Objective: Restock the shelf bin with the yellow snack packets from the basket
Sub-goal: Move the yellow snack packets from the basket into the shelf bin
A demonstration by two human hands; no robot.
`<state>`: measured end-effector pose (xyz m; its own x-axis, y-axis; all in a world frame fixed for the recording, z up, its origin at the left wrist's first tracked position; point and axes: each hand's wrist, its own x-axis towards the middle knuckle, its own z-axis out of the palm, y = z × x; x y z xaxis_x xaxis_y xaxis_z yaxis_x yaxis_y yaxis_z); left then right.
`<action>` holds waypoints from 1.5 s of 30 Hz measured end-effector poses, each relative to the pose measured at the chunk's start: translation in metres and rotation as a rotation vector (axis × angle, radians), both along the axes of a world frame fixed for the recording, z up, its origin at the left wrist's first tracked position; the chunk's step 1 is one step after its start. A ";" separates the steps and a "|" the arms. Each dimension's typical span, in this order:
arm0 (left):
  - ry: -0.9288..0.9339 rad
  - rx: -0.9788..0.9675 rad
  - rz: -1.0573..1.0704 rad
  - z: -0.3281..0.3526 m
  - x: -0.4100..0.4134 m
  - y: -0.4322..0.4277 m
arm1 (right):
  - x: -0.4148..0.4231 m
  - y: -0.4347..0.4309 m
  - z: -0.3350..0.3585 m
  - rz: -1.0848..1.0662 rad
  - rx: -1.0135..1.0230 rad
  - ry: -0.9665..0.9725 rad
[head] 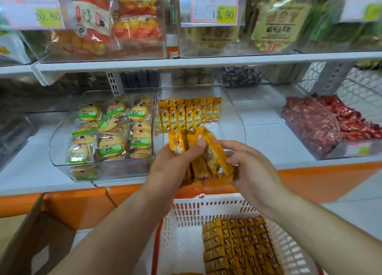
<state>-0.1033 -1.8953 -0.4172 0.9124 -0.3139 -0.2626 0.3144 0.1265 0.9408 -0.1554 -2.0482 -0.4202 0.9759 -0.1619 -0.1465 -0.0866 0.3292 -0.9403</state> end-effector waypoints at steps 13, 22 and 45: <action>-0.056 0.127 -0.011 -0.006 0.010 -0.008 | 0.004 -0.014 0.001 0.041 0.159 0.114; -0.071 0.173 0.043 -0.005 0.039 0.013 | 0.077 -0.037 0.016 -0.049 -0.378 -0.039; -0.093 0.223 0.082 -0.015 0.066 0.043 | 0.267 -0.059 -0.072 -0.271 -1.166 0.134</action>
